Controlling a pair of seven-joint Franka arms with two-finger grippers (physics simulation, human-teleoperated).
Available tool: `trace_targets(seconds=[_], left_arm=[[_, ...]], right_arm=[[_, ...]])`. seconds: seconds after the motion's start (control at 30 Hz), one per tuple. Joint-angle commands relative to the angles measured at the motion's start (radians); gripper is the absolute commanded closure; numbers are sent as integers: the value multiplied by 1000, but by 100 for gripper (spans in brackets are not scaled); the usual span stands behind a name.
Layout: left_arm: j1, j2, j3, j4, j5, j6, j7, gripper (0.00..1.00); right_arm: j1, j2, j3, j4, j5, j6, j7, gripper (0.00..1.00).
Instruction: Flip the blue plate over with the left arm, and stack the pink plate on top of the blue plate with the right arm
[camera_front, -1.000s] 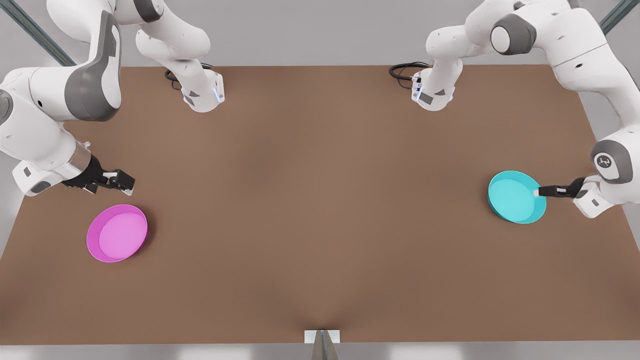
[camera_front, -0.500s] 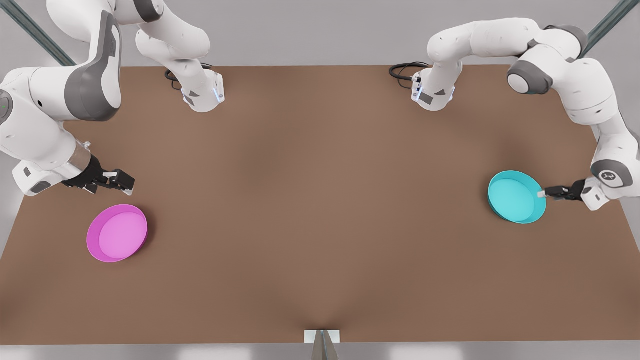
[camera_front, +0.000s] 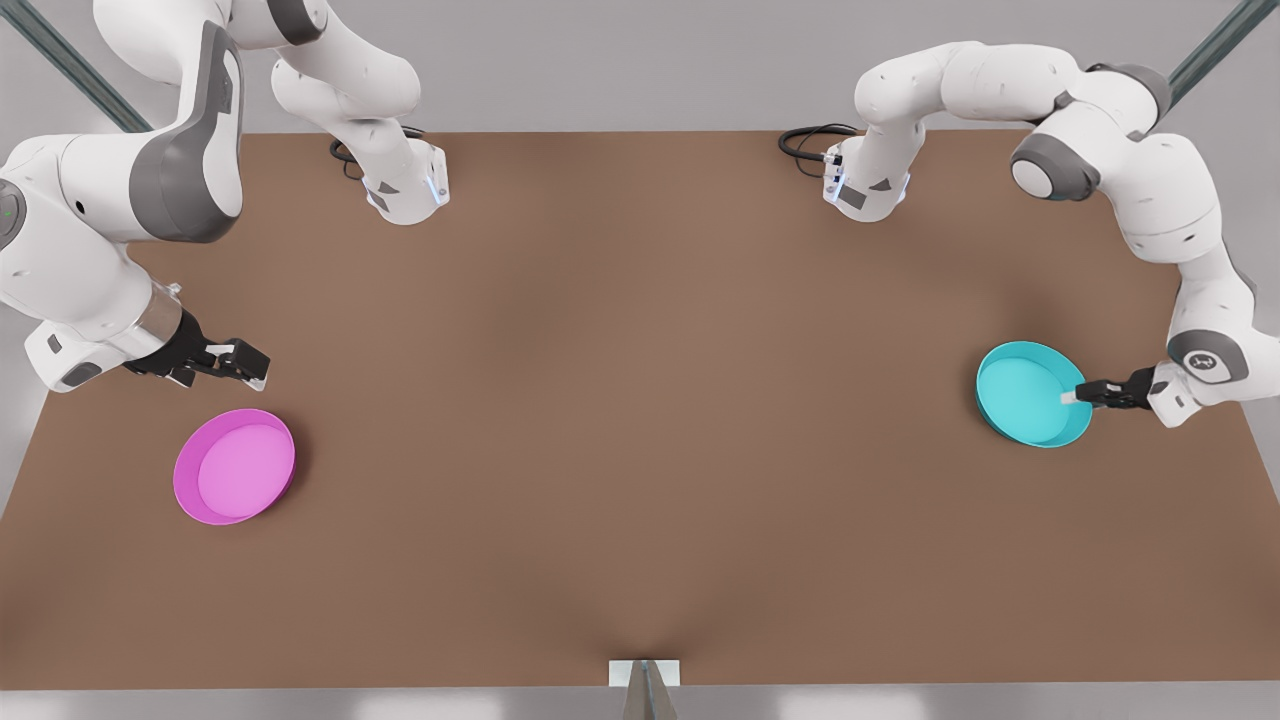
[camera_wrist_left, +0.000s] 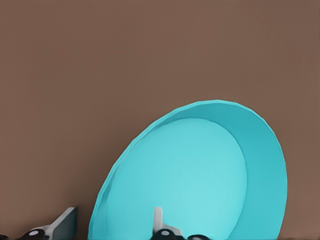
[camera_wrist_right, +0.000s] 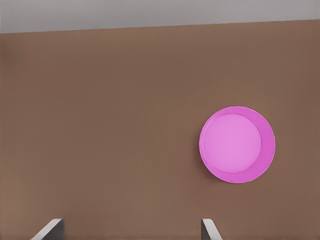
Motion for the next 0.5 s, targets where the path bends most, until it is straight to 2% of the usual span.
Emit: trace_targets(seconds=[0.0, 0.13, 0.3, 0.47], left_arm=[[0, 0, 0, 0, -15, 0, 1, 33], [0, 11, 0, 5, -17, 2, 5, 46], [0, 15, 0, 6, -17, 2, 5, 53], [0, 20, 0, 8, -17, 2, 4, 56]], right_arm=[[0, 0, 0, 0, 0, 0, 0, 0], [0, 0, 0, 0, 0, 0, 0, 0], [0, 0, 0, 0, 0, -3, 0, 0], [0, 0, 0, 0, 0, -3, 0, 0]])
